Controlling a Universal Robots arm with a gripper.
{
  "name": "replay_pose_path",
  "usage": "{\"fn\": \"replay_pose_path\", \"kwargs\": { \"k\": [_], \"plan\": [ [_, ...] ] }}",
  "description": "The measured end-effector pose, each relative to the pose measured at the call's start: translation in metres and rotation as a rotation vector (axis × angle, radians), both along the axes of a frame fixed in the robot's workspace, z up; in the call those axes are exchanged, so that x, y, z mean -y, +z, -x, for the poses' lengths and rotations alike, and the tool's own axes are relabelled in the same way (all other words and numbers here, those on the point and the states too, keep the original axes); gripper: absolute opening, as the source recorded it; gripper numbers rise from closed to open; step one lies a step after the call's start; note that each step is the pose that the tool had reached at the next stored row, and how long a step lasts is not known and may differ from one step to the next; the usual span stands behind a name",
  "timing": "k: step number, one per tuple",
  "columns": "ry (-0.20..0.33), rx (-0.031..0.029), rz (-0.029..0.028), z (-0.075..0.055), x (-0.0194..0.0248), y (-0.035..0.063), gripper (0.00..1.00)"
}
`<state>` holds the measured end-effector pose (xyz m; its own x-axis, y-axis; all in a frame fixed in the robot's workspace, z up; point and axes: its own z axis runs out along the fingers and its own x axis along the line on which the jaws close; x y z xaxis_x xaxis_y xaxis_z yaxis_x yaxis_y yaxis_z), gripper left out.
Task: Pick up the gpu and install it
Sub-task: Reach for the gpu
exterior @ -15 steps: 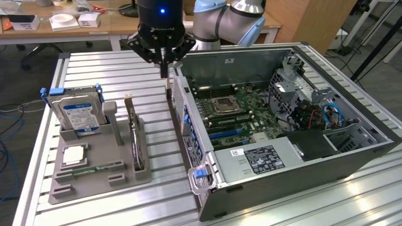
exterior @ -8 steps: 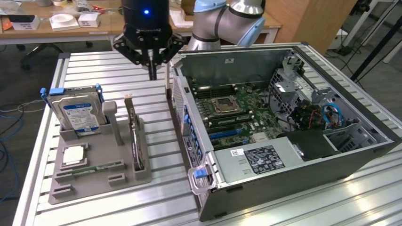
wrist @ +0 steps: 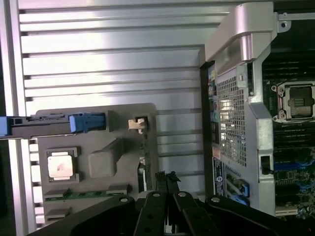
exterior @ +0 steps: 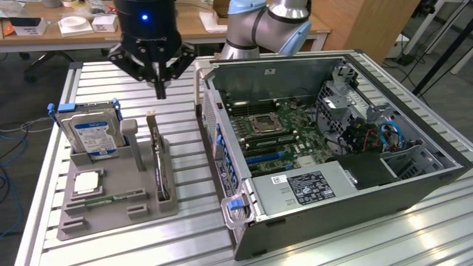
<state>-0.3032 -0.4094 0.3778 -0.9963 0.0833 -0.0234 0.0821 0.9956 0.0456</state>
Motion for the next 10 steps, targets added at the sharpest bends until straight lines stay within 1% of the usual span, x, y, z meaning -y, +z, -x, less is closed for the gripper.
{"fn": "replay_pose_path", "kwargs": {
  "k": [2,10],
  "plan": [
    [0.0,-0.0001,0.0001,0.007,0.0022,0.0,0.14],
    [0.0,-0.0001,0.0001,0.024,0.0086,0.0,0.14]
  ]
}}
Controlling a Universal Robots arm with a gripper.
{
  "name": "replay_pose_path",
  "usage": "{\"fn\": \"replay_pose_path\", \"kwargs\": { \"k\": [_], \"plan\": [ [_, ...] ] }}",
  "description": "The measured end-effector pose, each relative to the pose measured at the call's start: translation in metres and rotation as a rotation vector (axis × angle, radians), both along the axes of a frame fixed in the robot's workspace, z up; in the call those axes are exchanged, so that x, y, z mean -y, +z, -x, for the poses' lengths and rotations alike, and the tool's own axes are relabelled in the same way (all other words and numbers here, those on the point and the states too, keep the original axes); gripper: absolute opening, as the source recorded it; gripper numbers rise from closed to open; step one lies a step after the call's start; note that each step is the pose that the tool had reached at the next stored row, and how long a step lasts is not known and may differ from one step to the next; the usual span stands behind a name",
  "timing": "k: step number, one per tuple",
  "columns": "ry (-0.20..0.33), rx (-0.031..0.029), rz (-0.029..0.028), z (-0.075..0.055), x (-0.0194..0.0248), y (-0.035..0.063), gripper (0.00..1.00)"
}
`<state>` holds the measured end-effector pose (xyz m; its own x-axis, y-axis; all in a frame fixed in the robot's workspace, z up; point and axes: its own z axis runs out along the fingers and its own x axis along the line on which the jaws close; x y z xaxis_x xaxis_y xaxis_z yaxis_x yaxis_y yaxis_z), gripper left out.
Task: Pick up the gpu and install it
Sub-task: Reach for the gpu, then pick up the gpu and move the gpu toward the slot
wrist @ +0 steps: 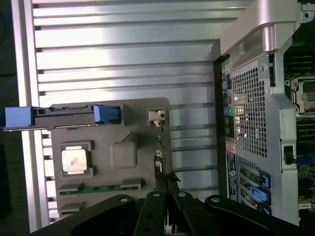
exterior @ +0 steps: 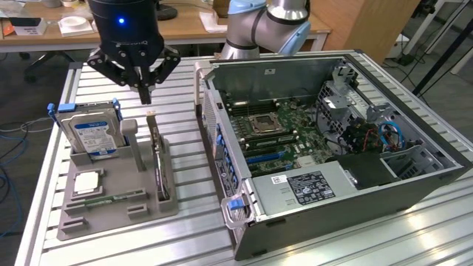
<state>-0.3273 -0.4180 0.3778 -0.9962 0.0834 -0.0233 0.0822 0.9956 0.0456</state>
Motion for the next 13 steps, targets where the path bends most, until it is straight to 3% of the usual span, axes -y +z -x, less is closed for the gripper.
{"fn": "replay_pose_path", "kwargs": {
  "k": [13],
  "plan": [
    [0.0,0.0,0.0,0.0004,0.0002,0.0,0.11]
  ]
}}
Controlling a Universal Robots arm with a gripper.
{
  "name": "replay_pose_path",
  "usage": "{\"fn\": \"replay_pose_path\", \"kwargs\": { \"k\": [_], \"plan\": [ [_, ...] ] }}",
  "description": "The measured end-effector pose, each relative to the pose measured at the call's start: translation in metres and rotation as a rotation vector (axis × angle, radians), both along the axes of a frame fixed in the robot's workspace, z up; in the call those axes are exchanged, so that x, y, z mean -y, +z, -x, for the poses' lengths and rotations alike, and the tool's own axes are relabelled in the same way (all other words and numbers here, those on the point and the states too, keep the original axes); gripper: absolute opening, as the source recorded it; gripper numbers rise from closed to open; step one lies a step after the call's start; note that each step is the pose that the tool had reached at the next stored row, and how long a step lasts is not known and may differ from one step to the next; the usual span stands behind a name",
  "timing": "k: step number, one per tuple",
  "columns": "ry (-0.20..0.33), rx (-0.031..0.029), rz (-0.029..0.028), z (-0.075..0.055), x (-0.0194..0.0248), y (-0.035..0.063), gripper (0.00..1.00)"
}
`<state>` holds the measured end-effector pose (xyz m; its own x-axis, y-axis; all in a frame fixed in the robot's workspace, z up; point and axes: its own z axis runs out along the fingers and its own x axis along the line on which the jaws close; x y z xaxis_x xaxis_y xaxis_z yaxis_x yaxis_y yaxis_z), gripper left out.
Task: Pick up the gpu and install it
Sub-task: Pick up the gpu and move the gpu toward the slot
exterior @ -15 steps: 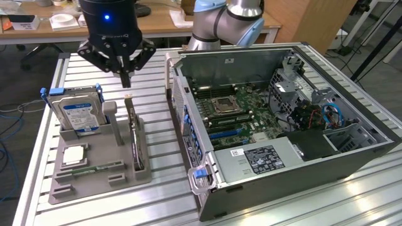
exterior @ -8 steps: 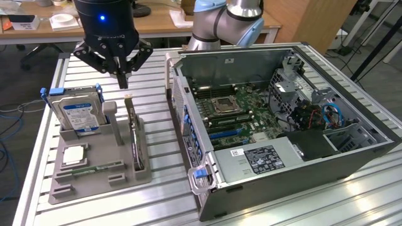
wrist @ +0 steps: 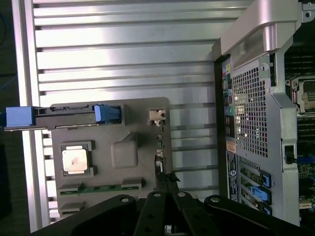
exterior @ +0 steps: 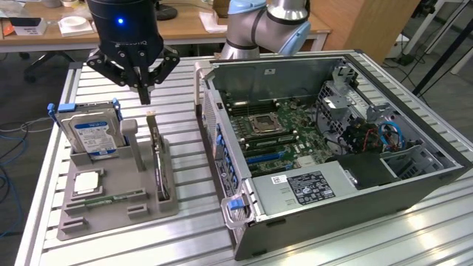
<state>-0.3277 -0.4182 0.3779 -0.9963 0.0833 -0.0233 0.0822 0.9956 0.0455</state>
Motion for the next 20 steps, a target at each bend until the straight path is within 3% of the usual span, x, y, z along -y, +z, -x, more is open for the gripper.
{"fn": "replay_pose_path", "kwargs": {
  "k": [3,5,7,10,11,20],
  "plan": [
    [0.0,0.0,0.0,0.0,0.0,0.0,0.11],
    [0.0,0.0,-0.0001,0.0,0.0,0.0,0.17],
    [0.0,0.0,0.0,0.0,0.0,0.0,0.29],
    [0.0,0.0,0.0,0.0,0.0,0.0,0.29],
    [0.0,0.0,-0.0001,0.0,0.0,0.0,0.36],
    [0.0,0.0,0.0,0.0,0.0,0.0,0.36]
  ]
}}
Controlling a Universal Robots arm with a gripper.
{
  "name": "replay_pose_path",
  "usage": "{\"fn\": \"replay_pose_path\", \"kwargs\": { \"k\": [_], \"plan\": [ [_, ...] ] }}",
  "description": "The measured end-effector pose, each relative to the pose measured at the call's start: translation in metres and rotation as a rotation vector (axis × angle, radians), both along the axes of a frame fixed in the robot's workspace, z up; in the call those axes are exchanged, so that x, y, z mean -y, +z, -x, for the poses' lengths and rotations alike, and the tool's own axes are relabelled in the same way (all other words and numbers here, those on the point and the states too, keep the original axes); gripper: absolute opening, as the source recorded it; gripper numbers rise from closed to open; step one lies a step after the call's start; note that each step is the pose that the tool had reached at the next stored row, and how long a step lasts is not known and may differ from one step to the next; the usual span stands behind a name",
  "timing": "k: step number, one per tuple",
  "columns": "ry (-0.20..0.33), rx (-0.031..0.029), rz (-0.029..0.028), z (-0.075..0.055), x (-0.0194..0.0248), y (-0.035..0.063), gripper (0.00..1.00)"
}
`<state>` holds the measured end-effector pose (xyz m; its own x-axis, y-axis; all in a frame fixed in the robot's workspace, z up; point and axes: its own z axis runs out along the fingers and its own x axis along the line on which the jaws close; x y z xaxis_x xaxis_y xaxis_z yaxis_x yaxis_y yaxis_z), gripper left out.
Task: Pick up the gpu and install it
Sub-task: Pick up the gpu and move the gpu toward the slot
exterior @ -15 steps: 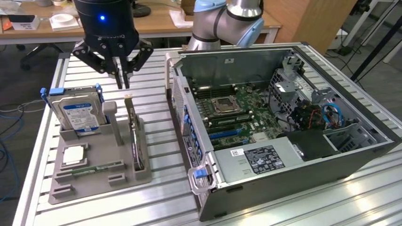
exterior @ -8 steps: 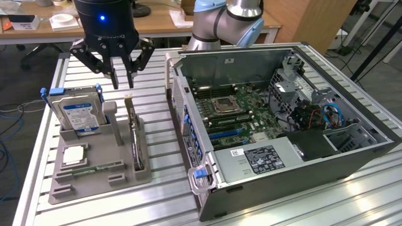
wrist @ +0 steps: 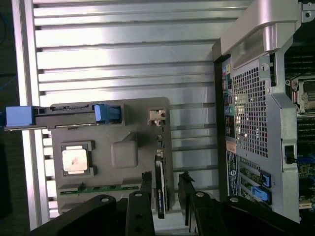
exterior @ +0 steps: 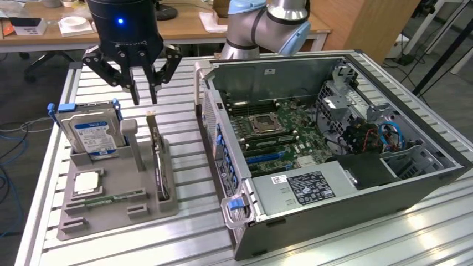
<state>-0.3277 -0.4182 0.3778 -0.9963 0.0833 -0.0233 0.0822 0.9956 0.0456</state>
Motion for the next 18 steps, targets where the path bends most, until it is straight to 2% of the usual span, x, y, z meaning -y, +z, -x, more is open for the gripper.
{"fn": "replay_pose_path", "kwargs": {
  "k": [18],
  "plan": [
    [0.0,0.0,0.0,0.0,0.0,-0.0074,0.36]
  ]
}}
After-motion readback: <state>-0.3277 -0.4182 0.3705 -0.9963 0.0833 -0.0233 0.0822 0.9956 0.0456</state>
